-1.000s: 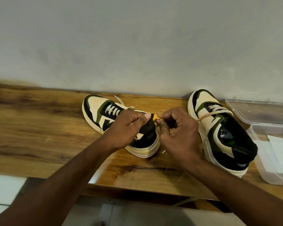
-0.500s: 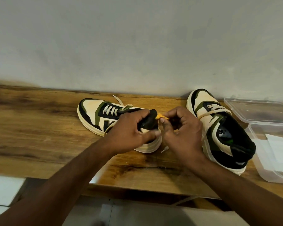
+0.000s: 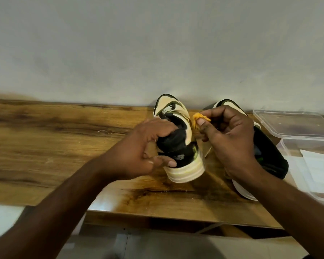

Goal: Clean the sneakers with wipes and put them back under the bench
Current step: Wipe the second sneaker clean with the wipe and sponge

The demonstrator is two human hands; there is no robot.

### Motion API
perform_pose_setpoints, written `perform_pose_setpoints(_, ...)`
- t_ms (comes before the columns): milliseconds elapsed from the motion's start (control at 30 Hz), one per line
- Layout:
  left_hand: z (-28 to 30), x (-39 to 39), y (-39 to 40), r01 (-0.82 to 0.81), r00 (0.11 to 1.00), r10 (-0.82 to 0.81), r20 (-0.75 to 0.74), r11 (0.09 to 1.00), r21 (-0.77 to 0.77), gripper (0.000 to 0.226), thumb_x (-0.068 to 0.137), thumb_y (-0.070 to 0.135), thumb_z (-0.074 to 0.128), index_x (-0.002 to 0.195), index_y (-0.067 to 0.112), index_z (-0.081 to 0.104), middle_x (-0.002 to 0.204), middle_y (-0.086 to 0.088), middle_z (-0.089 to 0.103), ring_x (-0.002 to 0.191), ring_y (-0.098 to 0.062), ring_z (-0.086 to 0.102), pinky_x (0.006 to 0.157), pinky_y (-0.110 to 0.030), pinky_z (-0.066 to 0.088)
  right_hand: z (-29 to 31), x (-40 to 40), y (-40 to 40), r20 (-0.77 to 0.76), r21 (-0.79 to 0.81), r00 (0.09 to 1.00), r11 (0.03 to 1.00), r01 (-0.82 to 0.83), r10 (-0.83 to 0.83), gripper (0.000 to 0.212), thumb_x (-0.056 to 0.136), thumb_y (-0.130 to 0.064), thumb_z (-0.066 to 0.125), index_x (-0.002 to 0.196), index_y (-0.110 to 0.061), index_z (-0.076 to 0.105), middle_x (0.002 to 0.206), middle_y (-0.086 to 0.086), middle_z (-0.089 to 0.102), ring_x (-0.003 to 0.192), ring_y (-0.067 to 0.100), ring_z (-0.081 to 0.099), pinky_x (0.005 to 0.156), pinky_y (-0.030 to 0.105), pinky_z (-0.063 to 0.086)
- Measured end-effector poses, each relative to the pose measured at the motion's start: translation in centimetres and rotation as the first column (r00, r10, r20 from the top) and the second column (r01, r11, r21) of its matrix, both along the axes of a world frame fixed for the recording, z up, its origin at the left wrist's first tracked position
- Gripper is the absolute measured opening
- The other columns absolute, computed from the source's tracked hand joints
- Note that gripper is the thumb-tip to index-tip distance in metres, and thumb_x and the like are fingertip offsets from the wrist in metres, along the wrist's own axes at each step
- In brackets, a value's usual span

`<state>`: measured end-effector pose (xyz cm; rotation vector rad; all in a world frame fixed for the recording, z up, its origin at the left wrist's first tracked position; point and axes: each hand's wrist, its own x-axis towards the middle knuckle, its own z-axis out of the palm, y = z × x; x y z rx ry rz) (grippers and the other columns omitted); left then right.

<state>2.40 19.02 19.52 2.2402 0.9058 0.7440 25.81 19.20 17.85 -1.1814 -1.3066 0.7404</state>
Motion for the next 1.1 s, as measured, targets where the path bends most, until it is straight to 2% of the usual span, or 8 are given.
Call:
perform_pose_setpoints(67,0.4,-1.2,0.1,-0.001,0.996,0.011,0.091,0.994,-0.111,0.047,0.083,0.013,0.086,0.126,0.013,0.068,0.120,0.001,0.071,0.118,-0.023,0.066,0.101,-0.052,0.053,-0.1,-0.4,-0.3,0.020,0.024,0.998,0.997,-0.068,0.067,0.021,0.088,-0.006,0.079,0.108,-0.012,0.076,0.095,0.001,0.077,0.084,0.021,0.073,0.072,0.036,0.064)
perform_pose_setpoints(200,0.3,-4.4,0.4,0.024,0.948,0.067,0.311,0.960,-0.280,0.058,0.079,0.010,0.084,0.131,-0.004,0.062,0.125,-0.021,0.070,0.121,-0.039,0.065,0.105,-0.054,0.054,-0.6,-1.4,-1.0,0.119,0.117,0.985,0.983,-0.141,0.127,0.025,0.086,-0.006,0.081,0.109,-0.014,0.079,0.102,-0.001,0.077,0.091,0.016,0.073,0.076,0.031,0.063)
perform_pose_setpoints(333,-0.7,-6.4,-0.1,0.099,0.898,0.086,0.431,0.917,-0.387,0.067,0.079,0.000,0.078,0.142,0.000,0.055,0.138,-0.022,0.064,0.131,-0.039,0.060,0.108,-0.046,0.053,-1.0,-3.0,-1.4,0.172,0.158,0.974,0.972,-0.175,0.148,0.025,0.089,-0.008,0.080,0.113,-0.014,0.079,0.105,0.000,0.074,0.098,0.016,0.071,0.078,0.028,0.061)
perform_pose_setpoints(433,-1.3,-7.5,-0.4,0.090,0.871,0.148,0.469,0.890,-0.447,0.064,0.076,-0.009,0.077,0.136,0.004,0.059,0.132,-0.023,0.066,0.124,-0.034,0.063,0.101,-0.040,0.056,-1.0,-4.6,-1.7,0.196,0.213,0.966,0.954,-0.210,0.169,0.026,0.091,-0.007,0.077,0.116,-0.011,0.078,0.105,0.001,0.072,0.101,0.016,0.068,0.079,0.021,0.058)
perform_pose_setpoints(600,-1.6,-8.1,-0.9,0.056,0.895,0.195,0.401,0.843,-0.535,0.041,0.078,0.016,0.080,0.112,0.002,0.063,0.103,-0.010,0.068,0.098,-0.025,0.066,0.081,-0.032,0.055,-2.6,-7.7,-1.9,0.285,0.256,0.949,0.943,-0.212,0.136,0.025,0.088,-0.001,0.079,0.112,-0.009,0.079,0.101,0.000,0.072,0.096,0.013,0.070,0.083,0.026,0.060)
perform_pose_setpoints(733,-1.2,-7.2,-1.0,-0.171,0.869,0.379,0.317,0.833,-0.526,0.027,0.089,0.027,0.078,0.108,0.007,0.073,0.098,-0.008,0.077,0.089,-0.018,0.073,0.069,-0.024,0.055,-3.3,-8.3,-1.5,0.316,0.238,0.942,0.952,-0.193,0.112,0.022,0.086,-0.006,0.082,0.108,-0.011,0.080,0.102,-0.003,0.075,0.094,0.007,0.072,0.081,0.026,0.061)
perform_pose_setpoints(967,-1.5,-8.0,0.0,-0.387,0.863,0.494,0.111,0.786,-0.483,0.023,0.103,0.014,0.061,0.122,0.015,0.074,0.112,-0.004,0.078,0.105,-0.023,0.074,0.086,-0.042,0.063,-2.4,-9.7,-2.6,0.350,0.293,0.931,0.931,-0.219,0.109,0.030,0.083,-0.014,0.087,0.111,-0.009,0.078,0.103,-0.001,0.074,0.090,0.009,0.071,0.076,0.021,0.060)
perform_pose_setpoints(1100,-1.4,-7.9,0.2,-0.343,0.871,0.472,0.134,0.780,-0.523,0.018,0.103,0.017,0.063,0.114,0.012,0.077,0.107,-0.006,0.079,0.099,-0.021,0.075,0.085,-0.041,0.061,-2.6,-11.1,-3.9,0.503,0.356,0.849,0.856,-0.375,0.163,0.025,0.084,-0.009,0.086,0.108,-0.005,0.079,0.102,0.005,0.072,0.091,0.013,0.068,0.076,0.025,0.058)
